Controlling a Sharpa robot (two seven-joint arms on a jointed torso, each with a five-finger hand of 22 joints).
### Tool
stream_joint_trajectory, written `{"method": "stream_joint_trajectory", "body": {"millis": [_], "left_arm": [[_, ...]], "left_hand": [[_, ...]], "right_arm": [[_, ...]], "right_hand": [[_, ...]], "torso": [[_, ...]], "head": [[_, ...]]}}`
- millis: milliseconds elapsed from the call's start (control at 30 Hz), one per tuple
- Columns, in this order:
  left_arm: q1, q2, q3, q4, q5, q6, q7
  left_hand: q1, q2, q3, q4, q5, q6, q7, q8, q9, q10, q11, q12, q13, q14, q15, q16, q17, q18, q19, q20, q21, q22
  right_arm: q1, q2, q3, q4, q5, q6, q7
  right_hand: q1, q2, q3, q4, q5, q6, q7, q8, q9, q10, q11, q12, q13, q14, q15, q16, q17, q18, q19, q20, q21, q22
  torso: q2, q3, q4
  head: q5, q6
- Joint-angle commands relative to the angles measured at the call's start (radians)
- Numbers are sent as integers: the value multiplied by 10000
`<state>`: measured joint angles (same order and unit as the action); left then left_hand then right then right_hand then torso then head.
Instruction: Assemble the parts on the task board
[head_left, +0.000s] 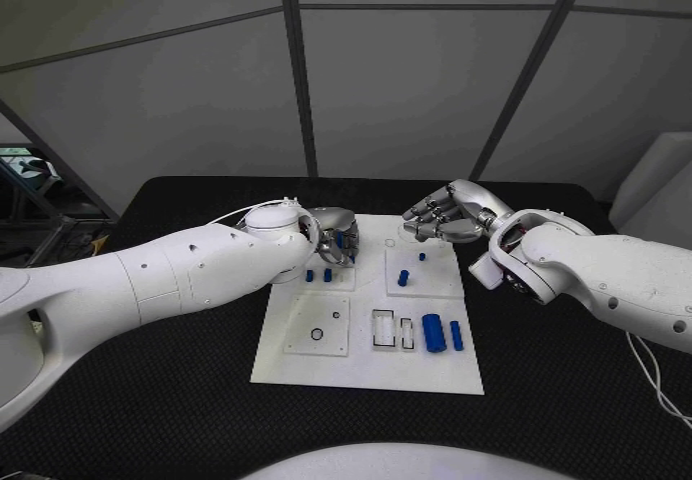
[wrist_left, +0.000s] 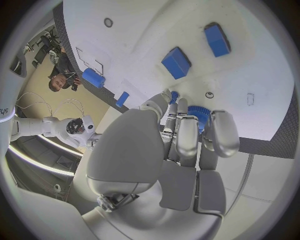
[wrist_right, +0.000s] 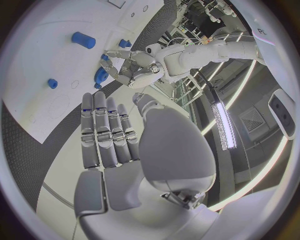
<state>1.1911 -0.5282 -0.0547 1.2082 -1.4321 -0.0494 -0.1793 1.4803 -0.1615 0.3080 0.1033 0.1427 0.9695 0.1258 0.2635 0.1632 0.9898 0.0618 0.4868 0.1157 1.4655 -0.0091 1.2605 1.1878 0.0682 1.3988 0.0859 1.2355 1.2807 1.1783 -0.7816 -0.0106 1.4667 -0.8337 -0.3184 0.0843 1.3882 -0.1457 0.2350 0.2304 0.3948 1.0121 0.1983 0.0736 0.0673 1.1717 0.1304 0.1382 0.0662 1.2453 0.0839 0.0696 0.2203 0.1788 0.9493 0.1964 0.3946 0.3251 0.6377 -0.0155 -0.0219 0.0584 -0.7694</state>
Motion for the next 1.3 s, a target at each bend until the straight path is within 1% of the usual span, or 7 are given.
{"method": "stream_joint_trajectory", "body": {"millis": [33, 333, 567, 1000, 1067, 1167, 1300], "left_arm": [[6, 39, 4, -48, -91, 165, -25], [-7, 102, 3, -149, -46, 156, 17], [-17, 81, 4, -194, 157, -292, 245], [-34, -210, 23, 116, 662, -875, 449], [-35, -281, 94, 214, 694, -922, 434], [-38, -384, 252, 352, 763, -933, 396], [-49, -665, 514, 645, 945, -870, 303]], "left_hand": [[-7, 128, 80, 16, -6, 79, -16, -74, -13, 100, 17, -54, -16, 362, -61, 56, -13, 176, 93, -2, -1, 18], [0, 193, 294, -56, -22, 168, -19, -123, -48, 279, 0, -143, -82, 349, -84, 98, -76, 167, 113, -11, 24, 60], [150, 370, 859, -298, -77, 426, -25, -182, -87, 615, -47, -348, -190, 333, -119, 172, -160, 142, 176, -47, 134, 186], [-131, 260, 1344, -534, -101, 695, -18, -333, -152, 969, -48, -712, -317, 303, -119, 262, -293, 135, 189, -58, 147, 247], [-179, 240, 1365, -546, -105, 718, -19, -346, -156, 1001, -47, -740, -323, 300, -117, 269, -309, 132, 194, -57, 156, 259], [-200, 232, 1375, -553, -107, 731, -19, -351, -158, 1019, -48, -752, -325, 299, -117, 276, -311, 130, 198, -56, 162, 267], [-243, 217, 1397, -569, -108, 758, -18, -363, -162, 1049, -48, -780, -330, 296, -117, 284, -326, 131, 199, -55, 161, 271]], "right_arm": [[15, 16, 5, 18, -18, 13, 54], [15, 35, 5, 10, -18, 26, 60], [14, 34, 5, 8, -18, 32, 64], [13, 42, 5, -18, -18, 40, 79], [13, 47, 5, -37, -18, 43, 85], [12, 48, 5, -57, -18, 47, 89], [11, 48, 5, -83, -18, 53, 91]], "right_hand": [[-3, -6, -29, -43, 33, -68, 16, -2, 9, -74, 21, 34, -1, 8, 16, -38, -16, 35, 62, -3, -50, -9], [-3, -6, -29, -43, 33, -68, 16, -2, 9, -74, 21, 34, -1, 8, 16, -38, -16, 35, 62, -3, -50, -9], [0, 6, -22, -41, 40, -63, 16, 3, 10, -72, 20, 42, -1, 13, 14, -36, -18, 35, 72, -4, -58, -15], [0, 6, -22, -41, 40, -63, 16, 3, 10, -72, 20, 42, -1, 13, 14, -36, -18, 35, 72, -4, -58, -15], [0, 6, -22, -41, 40, -63, 16, 3, 10, -72, 20, 42, -1, 13, 14, -36, -18, 35, 72, -4, -58, -15], [0, 6, -22, -41, 40, -63, 16, 3, 10, -72, 20, 42, -1, 13, 14, -36, -18, 35, 72, -4, -58, -15], [0, 6, -22, -41, 40, -63, 16, 3, 10, -72, 20, 42, -1, 13, 14, -36, -18, 35, 72, -4, -58, -15]], "torso": [[-1, 3, 0], [-6, 3, 1], [-9, -5, 5], [-20, -4, 2], [-30, -6, 7], [-35, -10, 22], [-25, -4, 13]], "head": [[4, -11], [5, -17], [-8, -4], [13, 46], [20, 47], [21, 82], [47, 96]]}}
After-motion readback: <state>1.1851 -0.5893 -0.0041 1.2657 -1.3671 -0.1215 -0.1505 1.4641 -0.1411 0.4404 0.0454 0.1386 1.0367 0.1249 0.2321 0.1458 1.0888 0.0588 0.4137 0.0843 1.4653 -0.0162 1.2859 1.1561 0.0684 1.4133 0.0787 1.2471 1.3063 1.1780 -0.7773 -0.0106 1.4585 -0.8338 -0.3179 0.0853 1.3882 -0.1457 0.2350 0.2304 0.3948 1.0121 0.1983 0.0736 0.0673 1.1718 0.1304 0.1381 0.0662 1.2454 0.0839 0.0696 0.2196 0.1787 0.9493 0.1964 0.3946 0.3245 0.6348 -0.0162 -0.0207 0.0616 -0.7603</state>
